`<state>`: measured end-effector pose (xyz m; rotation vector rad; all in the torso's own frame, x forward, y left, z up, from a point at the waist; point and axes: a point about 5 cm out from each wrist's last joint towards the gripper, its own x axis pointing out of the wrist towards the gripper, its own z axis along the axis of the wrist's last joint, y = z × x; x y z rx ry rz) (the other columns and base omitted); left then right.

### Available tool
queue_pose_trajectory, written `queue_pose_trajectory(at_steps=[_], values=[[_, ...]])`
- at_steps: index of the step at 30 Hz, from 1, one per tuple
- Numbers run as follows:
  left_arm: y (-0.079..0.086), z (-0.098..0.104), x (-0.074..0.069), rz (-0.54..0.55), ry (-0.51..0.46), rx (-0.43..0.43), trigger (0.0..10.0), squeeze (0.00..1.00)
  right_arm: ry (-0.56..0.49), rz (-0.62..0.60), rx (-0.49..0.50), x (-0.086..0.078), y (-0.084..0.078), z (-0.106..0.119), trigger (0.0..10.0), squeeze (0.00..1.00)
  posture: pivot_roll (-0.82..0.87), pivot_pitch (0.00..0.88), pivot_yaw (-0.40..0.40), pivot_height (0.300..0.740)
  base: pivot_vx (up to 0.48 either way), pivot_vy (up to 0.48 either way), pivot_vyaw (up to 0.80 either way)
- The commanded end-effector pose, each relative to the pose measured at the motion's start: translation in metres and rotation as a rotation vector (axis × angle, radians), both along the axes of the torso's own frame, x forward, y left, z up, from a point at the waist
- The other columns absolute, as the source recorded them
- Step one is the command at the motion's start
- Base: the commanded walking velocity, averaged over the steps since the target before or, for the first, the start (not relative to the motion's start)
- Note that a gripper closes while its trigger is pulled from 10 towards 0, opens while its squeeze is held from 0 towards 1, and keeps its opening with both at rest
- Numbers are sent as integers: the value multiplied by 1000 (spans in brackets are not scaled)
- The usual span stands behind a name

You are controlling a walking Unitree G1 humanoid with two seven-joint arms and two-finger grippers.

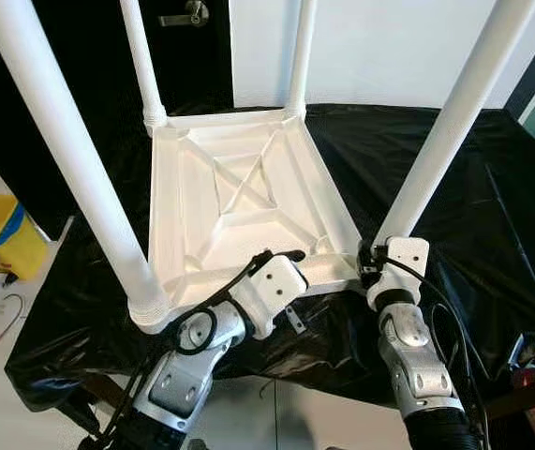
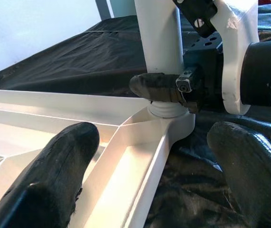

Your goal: Building children table

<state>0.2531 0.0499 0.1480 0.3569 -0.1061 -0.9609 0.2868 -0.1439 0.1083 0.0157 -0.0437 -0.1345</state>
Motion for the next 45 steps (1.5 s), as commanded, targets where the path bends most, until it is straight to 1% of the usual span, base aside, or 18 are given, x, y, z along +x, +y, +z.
queue_pose_trajectory(at_steps=[1, 2, 3, 4, 12, 16, 17, 20, 21, 22, 24, 25, 32, 34, 36, 42, 43, 45], values=[[-2, -2, 2, 4, 7, 1, 10000, 0, 69, -46, -30, -6, -5, -13, 10000, 0, -15, 49, -46, 740, 0, 0, 0], [-2, -1, 3, 1, 6, 1, 10000, 0, 67, -50, -28, -6, -6, -13, 10000, 0, -15, 49, -46, 740, 0, 0, 0], [-2, 0, 3, 1, 5, 1, 10000, 0, 64, -47, -28, -6, -6, -12, 10000, 847, -16, 49, -47, 740, 0, 0, 0], [-2, 0, 4, 2, 4, 1, 10000, 0, 59, -42, -31, -6, -6, -11, 10000, 1000, -20, 47, -47, 740, 0, 0, 0], [-4, 0, 5, -5, 0, 2, 10000, 0, -1, 3, -24, -4, -5, 1, 10000, 1000, -22, 45, -43, 740, 0, 0, 0], [-5, 3, 7, -14, -7, 1, 10000, 0, -99, 184, -16, -7, -10, 19, 10000, 1000, -13, 46, -46, 740, 0, 0, 0], [-5, 3, 7, -14, -7, 1, 10000, 0, -99, 184, -16, -7, -10, 19, 10000, 1000, -13, 46, -46, 740, 0, 0, 0], [-2, 2, 8, -6, -10, 8, 10000, 0, -86, 373, -40, -18, -29, 21, 10000, 1000, -16, 47, -49, 740, 0, 0, 0], [-2, 2, 8, -6, -10, 8, 10000, 0, -86, 373, -40, -18, -29, 21, 10000, 1000, -16, 47, -49, 740, 0, 0, 0], [-2, 2, 7, -6, -9, 7, 10000, 0, -78, 434, -41, -21, -32, 21, 10000, 427, -17, 47, -49, 740, 0, 0, 0], [-2, 2, 7, -6, -8, 5, 10000, 0, -73, 497, -44, -23, -35, 21, 10000, 427, -17, 47, -49, 740, 0, 0, 0], [-3, 2, 7, -8, -8, 4, 10000, 0, -66, 544, -52, -24, -37, 22, 10000, 0, -17, 48, -47, 740, 0, 0, 0], [-3, 1, 6, -13, -6, 6, 10000, 0, -8, 664, -90, -19, -52, 19, 10000, 0, -12, 52, -47, 740, 0, 0, 0], [-2, 1, 6, -9, -5, 6, 10000, 0, 7, 706, -131, -10, -54, 18, 10000, 0, -4, 50, -50, 740, 0, 0, 0], [-2, 1, 6, -9, -5, 6, 10000, 0, 7, 706, -131, -10, -54, 18, 10000, 0, -4, 50, -50, 740, 0, 0, 0], [-4, 2, 7, -4, -9, 3, 10000, 0, 52, 814, -151, 9, -45, 12, 10000, 0, 3, 43, -54, 740, 0, 0, 0], [-4, 3, 7, -3, -11, 2, 10000, 0, 51, 829, -148, 13, -42, 12, 4275, 0, 3, 43, -54, 740, 0, 0, 0], [-4, 3, 7, -2, -12, 2, 10000, 0, 50, 840, -146, 15, -40, 12, 4275, 0, 12, 40, -58, 740, 0, 0, 0]])
